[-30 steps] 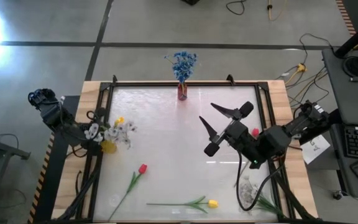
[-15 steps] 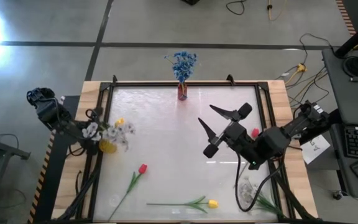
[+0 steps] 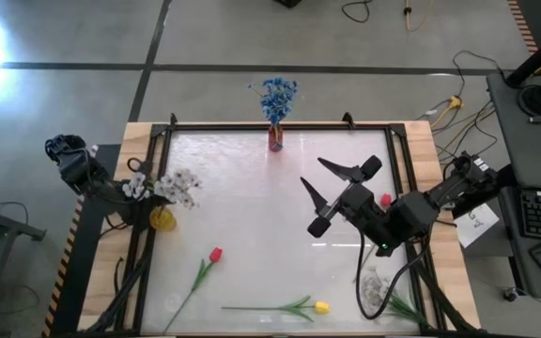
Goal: Sort flowers into vase by color
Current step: Put the top white flowers into the yellow flower vase, then put the white flowers into the yellow flower vase
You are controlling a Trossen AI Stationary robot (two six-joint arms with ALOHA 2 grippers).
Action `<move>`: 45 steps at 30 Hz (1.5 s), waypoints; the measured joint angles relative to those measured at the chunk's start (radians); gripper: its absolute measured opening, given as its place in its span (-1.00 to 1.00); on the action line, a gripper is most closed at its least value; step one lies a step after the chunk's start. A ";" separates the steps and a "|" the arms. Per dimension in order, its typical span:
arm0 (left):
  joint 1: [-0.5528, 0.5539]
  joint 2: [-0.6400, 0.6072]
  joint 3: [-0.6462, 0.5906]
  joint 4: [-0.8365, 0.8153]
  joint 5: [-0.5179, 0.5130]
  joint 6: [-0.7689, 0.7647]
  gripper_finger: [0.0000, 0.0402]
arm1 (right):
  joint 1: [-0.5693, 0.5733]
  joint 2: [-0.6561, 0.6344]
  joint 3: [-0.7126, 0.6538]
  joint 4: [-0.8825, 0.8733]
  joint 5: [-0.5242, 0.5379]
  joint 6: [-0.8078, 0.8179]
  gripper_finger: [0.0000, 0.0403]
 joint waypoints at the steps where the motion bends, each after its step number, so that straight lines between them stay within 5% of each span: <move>1: 0.000 -0.009 -0.001 -0.004 0.009 0.000 -1.00 | 0.000 0.000 0.000 0.000 0.009 0.010 0.17; 8: 0.000 -0.078 -0.001 -0.096 0.140 -0.106 -0.90 | 0.000 0.000 0.000 -0.004 0.016 0.044 0.17; 17: 0.000 -0.097 0.019 -0.142 0.361 -0.141 -0.29 | -0.003 0.000 0.000 -0.019 0.065 0.094 0.37; 23: 0.000 -0.076 0.061 -0.238 0.616 -0.215 0.08 | -0.003 0.001 0.000 -0.146 0.065 0.212 0.53; 27: 0.000 -0.069 0.066 -0.271 0.777 -0.310 0.14 | -0.003 0.001 0.000 -0.248 0.064 0.324 0.56; 37: 0.000 -0.021 0.172 -0.148 0.908 -0.440 -0.01 | -0.003 0.005 -0.010 -0.831 -0.022 0.987 0.53; 45: 0.000 0.082 0.434 -0.086 0.702 -0.250 -0.14 | -0.003 0.032 -0.023 -1.274 -0.213 1.585 0.49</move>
